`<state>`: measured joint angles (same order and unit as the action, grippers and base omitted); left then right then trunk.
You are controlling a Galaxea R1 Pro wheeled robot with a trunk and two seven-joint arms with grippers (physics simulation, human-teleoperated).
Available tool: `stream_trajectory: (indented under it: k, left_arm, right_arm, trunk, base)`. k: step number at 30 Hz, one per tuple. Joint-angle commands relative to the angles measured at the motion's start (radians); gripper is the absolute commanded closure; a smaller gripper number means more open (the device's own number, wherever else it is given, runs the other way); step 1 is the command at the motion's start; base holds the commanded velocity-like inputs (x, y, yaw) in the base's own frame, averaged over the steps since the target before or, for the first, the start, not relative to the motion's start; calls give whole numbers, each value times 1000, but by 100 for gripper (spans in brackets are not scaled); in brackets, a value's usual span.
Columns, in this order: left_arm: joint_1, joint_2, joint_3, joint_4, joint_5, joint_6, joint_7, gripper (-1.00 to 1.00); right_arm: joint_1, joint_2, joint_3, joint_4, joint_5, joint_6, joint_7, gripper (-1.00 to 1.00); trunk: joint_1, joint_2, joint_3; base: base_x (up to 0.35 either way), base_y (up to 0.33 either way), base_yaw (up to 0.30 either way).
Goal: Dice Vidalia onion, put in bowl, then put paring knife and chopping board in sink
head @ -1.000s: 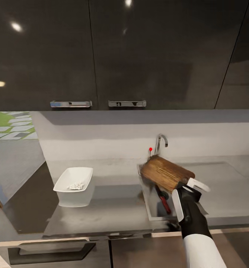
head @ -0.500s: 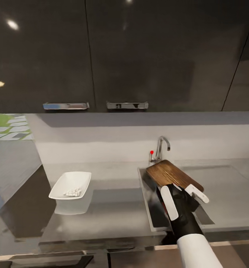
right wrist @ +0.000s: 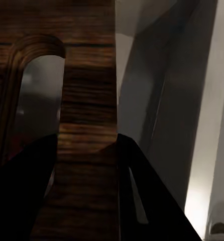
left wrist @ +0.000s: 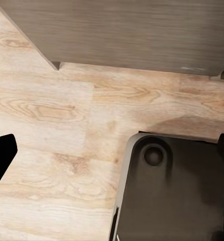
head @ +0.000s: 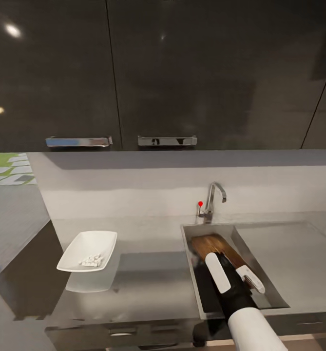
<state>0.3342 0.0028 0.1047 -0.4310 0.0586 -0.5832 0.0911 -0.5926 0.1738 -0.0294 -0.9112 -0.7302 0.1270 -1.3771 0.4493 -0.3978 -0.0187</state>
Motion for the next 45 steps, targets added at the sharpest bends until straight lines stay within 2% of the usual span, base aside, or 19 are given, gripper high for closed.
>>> stream_trajectory:
  k: [1, 8, 14, 27, 29, 33, 45]
  left_arm:
    - [0, 0, -2, -1, 6, -1, 1, -100]
    - [0, 0, -2, -1, 6, -1, 1, -100]
    - [0, 0, -2, -1, 6, -1, 1, -100]
    - [0, 0, -2, -2, 6, -1, 1, -100]
    - [0, 0, -2, -2, 6, -1, 1, -100]
    - [0, 0, -2, -2, 6, -1, 1, -100]
    - [0, 0, -2, -2, 6, -1, 1, -100]
  right_arm:
    - [-1, 1, -2, 5, -2, 6, -3, 100]
    - [-1, 1, -3, 28, -8, -1, 10, 100]
    - [-1, 1, -1, 29, -8, 2, 75, 100]
    - [-1, 1, -3, 57, -4, -3, 70, 100]
    - [-1, 1, -3, 70, -3, -26, 70, 100]
    - [-1, 1, 1, 151, 1, -131, 61, 100]
    - [-1, 1, 2, 175, 62, -193, 58, 100]
  trunk:
    - [1, -2, -2]
    - [1, -2, -2]
    - [1, -2, -2]
    - [1, -2, -8]
    - [1, -2, -11]
    - [1, -2, -17]
    - [1, -2, -34]
  base:
    - [0, 0, 0]
    - [0, 0, 0]
    - [0, 0, 0]
    - [65, -37, 0]
    - [3, -2, 0]
    - [0, 0, 0]
    - [0, 0, 0]
